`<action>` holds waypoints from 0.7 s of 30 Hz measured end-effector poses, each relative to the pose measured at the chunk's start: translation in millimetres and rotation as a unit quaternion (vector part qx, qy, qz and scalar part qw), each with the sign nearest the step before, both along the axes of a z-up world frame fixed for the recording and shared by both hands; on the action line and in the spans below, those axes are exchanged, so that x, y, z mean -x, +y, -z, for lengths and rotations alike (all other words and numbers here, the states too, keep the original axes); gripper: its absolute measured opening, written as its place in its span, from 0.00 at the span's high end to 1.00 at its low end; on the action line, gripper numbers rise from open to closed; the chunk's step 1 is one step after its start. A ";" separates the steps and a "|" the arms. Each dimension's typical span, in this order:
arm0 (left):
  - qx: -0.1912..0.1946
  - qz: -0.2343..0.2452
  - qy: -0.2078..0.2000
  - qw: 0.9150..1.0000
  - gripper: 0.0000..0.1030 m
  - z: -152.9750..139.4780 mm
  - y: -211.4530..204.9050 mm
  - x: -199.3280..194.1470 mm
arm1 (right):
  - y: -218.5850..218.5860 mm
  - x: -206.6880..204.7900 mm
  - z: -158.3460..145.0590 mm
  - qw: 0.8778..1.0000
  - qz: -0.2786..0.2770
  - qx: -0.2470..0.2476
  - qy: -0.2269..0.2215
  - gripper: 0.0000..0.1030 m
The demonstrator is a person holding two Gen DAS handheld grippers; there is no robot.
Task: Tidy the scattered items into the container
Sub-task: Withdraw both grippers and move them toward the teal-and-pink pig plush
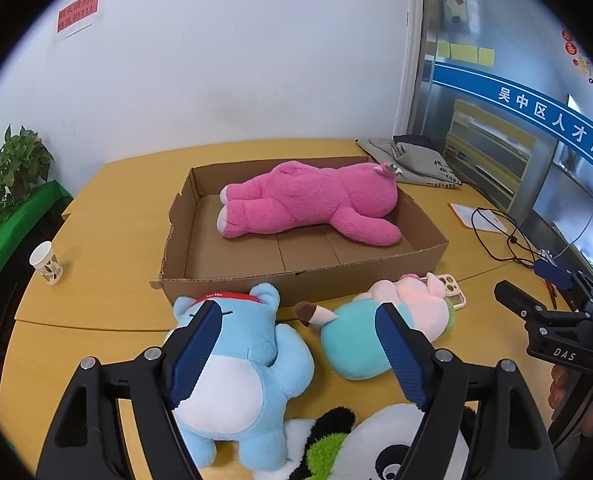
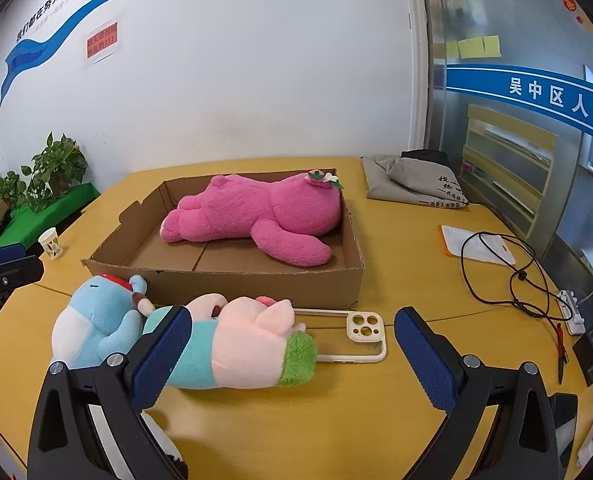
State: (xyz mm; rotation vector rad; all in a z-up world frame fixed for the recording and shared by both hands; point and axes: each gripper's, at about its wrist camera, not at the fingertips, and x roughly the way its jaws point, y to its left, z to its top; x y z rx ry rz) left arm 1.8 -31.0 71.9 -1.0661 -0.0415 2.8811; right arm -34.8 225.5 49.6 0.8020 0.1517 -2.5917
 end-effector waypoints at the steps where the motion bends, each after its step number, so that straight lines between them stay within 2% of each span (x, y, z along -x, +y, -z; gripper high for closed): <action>1: -0.002 0.000 -0.004 1.000 0.23 1.7 -0.2 1.0 | -1.2 -0.4 0.5 1.000 -0.002 -0.001 -0.001 0.00; 16: -0.020 0.004 -0.014 1.000 0.23 11.5 -4.4 5.2 | -13.0 -1.2 6.5 1.000 -0.010 -0.020 -0.008 0.00; 21: -0.024 0.004 -0.020 0.999 0.23 15.3 -5.5 6.4 | -14.9 -0.5 5.8 1.000 -0.016 -0.012 -0.014 0.00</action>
